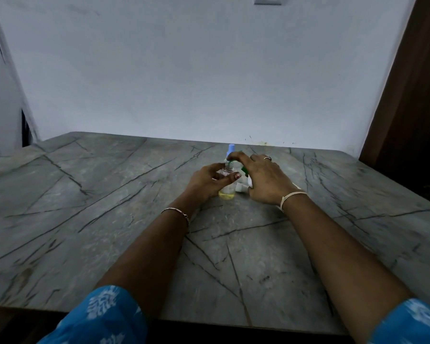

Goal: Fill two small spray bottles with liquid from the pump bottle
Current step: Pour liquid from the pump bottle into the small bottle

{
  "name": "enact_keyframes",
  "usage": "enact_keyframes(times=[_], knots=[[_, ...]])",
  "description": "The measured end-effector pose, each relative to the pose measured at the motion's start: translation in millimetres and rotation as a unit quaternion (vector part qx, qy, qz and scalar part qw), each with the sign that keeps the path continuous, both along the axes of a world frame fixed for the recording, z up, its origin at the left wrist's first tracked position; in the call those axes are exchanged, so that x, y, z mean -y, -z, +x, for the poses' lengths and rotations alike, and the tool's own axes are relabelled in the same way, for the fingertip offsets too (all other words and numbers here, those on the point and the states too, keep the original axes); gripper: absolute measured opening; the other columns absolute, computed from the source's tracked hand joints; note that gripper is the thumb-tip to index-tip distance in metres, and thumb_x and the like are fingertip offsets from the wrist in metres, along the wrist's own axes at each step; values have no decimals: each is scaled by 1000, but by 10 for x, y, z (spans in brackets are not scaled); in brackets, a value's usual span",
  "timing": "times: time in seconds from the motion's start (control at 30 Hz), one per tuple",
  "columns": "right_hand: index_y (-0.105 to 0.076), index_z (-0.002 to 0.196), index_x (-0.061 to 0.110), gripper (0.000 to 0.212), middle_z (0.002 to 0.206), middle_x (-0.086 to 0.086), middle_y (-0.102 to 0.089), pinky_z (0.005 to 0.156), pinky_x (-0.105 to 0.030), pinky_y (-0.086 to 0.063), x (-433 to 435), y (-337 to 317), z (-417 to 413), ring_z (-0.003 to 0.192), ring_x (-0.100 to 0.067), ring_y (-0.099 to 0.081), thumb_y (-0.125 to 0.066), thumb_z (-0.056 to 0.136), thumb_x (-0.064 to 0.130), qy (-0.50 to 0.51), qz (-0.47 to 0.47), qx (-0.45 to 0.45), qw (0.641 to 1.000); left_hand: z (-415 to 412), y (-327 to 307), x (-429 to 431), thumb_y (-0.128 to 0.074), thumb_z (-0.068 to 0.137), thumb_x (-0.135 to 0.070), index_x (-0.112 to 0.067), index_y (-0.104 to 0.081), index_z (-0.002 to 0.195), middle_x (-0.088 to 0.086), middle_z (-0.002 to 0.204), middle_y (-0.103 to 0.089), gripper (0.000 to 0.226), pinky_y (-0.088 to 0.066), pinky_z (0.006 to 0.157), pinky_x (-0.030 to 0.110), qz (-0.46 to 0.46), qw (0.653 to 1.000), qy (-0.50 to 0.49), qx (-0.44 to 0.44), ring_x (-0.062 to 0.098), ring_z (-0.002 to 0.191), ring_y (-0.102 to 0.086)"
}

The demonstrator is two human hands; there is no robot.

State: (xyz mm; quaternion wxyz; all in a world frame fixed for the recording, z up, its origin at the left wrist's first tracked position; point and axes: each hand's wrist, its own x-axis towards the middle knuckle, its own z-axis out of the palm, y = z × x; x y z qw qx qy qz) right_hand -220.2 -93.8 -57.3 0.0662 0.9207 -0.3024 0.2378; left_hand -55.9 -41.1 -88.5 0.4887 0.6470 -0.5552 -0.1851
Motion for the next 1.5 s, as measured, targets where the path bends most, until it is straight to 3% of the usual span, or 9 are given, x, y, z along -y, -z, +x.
enact_keyframes(times=[0.23, 0.4, 0.53, 0.67, 0.87, 0.93, 1.07, 1.23, 1.5], knots=[[-29, 138, 33, 77, 113, -6, -56, 93, -46, -45, 10, 14, 65, 111, -28, -50, -75, 77, 26, 5, -16, 15, 1000, 16, -1, 9, -68, 74, -59, -22, -49, 135, 6, 114, -66, 74, -54, 88, 43, 8, 1000, 2, 12, 19, 99, -63], [-34, 136, 31, 72, 107, -5, -56, 88, -42, -45, 15, 26, 67, 107, -28, -50, -74, 77, 32, -4, -31, 31, 999, 18, 5, 16, -68, 75, -58, -26, -56, 128, 0, 100, -69, 63, -55, 85, 43, -4, 999, 1, 36, 15, 91, -65], [-24, 144, 37, 81, 105, -6, -54, 88, -42, -44, 15, 43, 53, 106, -28, -50, -72, 80, 27, 14, -43, 10, 999, 20, 9, 18, -67, 78, -55, -25, -57, 126, -1, 97, -70, 57, -55, 85, 43, -12, 999, -1, 42, 15, 90, -66], [-14, 147, 45, 92, 95, -4, -48, 83, -39, -44, -8, 59, -6, 100, -27, -50, -70, 79, 20, 17, -53, -2, 998, 29, 20, 23, -67, 77, -58, -25, -53, 131, -1, 101, -69, 65, -55, 86, 42, -6, 999, 3, 42, 14, 92, -65], [-18, 146, 40, 86, 101, -5, -52, 85, -38, -44, 11, 56, -10, 102, -27, -51, -71, 80, 26, 22, -43, -5, 999, 39, 35, 38, -65, 76, -60, -23, -51, 134, 2, 107, -69, 71, -54, 89, 43, -3, 999, 9, 35, 17, 97, -64], [-22, 144, 38, 82, 103, -6, -54, 87, -39, -44, 6, 45, 1, 103, -27, -51, -72, 80, 26, 20, -36, 1, 999, 51, 36, 34, -66, 75, -61, -23, -51, 134, 1, 106, -69, 72, -54, 88, 38, -2, 999, 14, 47, 15, 98, -64], [-30, 141, 31, 76, 111, -8, -56, 92, -45, -44, -27, 13, 53, 109, -30, -49, -72, 78, 26, 16, -20, 13, 1000, 72, 29, -16, -79, 61, -56, -25, -50, 133, -11, 98, -69, 83, -46, 72, 11, 0, 997, 34, 76, -2, 87, -63], [-29, 141, 30, 77, 112, -7, -55, 92, -45, -44, -41, 8, 63, 111, -29, -48, -72, 78, 23, 27, -23, 6, 999, 111, 73, -15, -91, 53, -35, -21, -46, 135, -6, 104, -68, 93, -50, 76, 15, -13, 993, 53, 106, 5, 88, -64], [-10, 148, 47, 92, 103, -9, -51, 87, -42, -44, -81, 19, -11, 104, -29, -49, -64, 81, 14, 31, -46, -9, 998, 132, 114, -8, -89, 57, -33, -20, -41, 138, -7, 106, -66, 95, -41, 67, 3, -40, 983, 38, 174, 7, 88, -62]])
